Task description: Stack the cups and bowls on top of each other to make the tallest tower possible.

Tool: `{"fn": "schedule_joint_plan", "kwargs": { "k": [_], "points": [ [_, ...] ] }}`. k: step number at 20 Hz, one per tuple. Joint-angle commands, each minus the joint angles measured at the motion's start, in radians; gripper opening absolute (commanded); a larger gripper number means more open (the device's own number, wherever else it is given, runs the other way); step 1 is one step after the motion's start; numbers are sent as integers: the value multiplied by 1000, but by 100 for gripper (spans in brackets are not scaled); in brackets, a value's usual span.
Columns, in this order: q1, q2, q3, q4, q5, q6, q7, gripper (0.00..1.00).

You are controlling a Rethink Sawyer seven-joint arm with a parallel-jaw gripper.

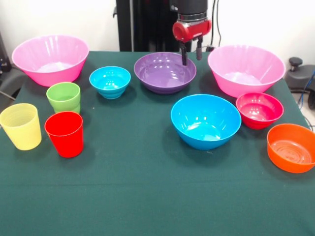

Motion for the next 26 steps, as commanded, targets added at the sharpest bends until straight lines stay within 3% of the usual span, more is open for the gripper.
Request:
{"fn": "schedule_joint_plan", "kwargs": {
  "k": [1,6,12,16,19,26],
  "points": [
    [-68,50,62,-85,-111,-23,72,100],
    [-150,7,146,-52,-178,52,59,100],
    [-111,31,99,-73,-169,10,78,100],
    [-17,89,0,-117,-112,-47,90,100],
    [25,113,-28,-136,-84,-34,106,100],
    [-31,80,50,-120,-100,62,117,100]
  ]
}}
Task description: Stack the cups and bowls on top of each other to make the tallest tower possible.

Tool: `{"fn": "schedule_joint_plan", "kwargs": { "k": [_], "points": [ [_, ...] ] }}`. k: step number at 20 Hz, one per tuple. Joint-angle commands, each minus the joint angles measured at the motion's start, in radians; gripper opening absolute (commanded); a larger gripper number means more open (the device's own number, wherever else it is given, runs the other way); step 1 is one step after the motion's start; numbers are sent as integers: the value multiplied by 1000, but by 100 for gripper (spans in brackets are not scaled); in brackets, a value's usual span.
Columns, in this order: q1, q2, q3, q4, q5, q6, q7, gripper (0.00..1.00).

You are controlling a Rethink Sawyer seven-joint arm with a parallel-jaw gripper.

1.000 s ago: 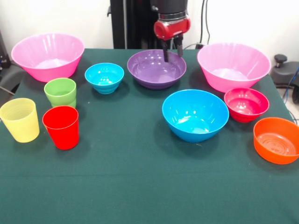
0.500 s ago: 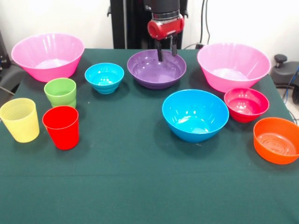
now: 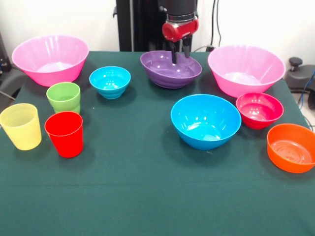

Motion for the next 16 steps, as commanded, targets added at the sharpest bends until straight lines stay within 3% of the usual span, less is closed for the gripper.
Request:
{"fn": "schedule_joint_plan", "kwargs": {
  "k": [1,8,16],
  "points": [
    [-35,19,111,-98,19,89,114,100],
    [-77,-14,162,-70,29,157,100,100],
    [-177,-124,310,-31,110,349,52,100]
  ]
}}
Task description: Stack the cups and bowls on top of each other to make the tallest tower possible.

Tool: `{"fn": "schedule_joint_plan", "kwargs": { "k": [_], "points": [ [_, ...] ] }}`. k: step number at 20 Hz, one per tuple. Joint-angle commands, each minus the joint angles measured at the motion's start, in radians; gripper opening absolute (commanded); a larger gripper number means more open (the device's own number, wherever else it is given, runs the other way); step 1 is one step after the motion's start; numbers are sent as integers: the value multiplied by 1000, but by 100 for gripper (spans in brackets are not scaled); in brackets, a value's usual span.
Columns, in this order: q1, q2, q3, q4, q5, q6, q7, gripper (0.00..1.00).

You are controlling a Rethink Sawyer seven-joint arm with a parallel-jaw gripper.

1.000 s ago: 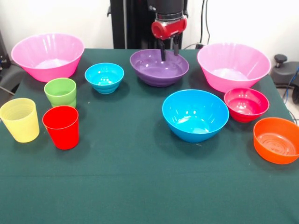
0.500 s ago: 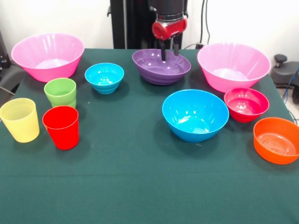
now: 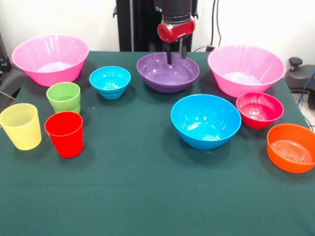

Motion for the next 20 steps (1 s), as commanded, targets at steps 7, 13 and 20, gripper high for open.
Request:
{"fn": "schedule_joint_plan", "kwargs": {
  "k": [7,13,20],
  "points": [
    [-105,-138,295,-32,180,365,21,100],
    [-112,-140,301,-22,168,362,26,100],
    [-78,-117,261,-17,132,299,70,100]
  ]
}}
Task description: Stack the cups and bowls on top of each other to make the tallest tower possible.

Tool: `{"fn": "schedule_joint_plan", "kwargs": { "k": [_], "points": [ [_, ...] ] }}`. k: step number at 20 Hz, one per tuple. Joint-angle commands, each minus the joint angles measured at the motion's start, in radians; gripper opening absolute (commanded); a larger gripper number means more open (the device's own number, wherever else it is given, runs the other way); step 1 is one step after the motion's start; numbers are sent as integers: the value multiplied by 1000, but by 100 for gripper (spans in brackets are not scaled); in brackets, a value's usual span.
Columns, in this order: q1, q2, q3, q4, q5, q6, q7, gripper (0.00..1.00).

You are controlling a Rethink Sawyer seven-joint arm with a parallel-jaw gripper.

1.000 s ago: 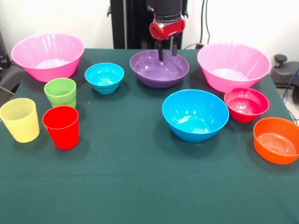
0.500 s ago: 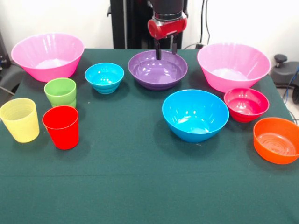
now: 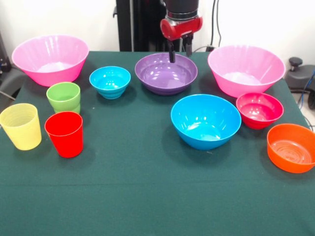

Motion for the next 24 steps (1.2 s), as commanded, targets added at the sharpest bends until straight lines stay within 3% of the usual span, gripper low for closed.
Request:
{"fn": "schedule_joint_plan", "kwargs": {
  "k": [1,12,17,24],
  "points": [
    [34,36,52,-19,-16,1,79,100],
    [116,147,-76,-59,-74,-162,120,100],
    [174,197,-152,-94,-68,-233,134,100],
    [203,306,-225,-149,-58,-383,118,100]
  ]
}}
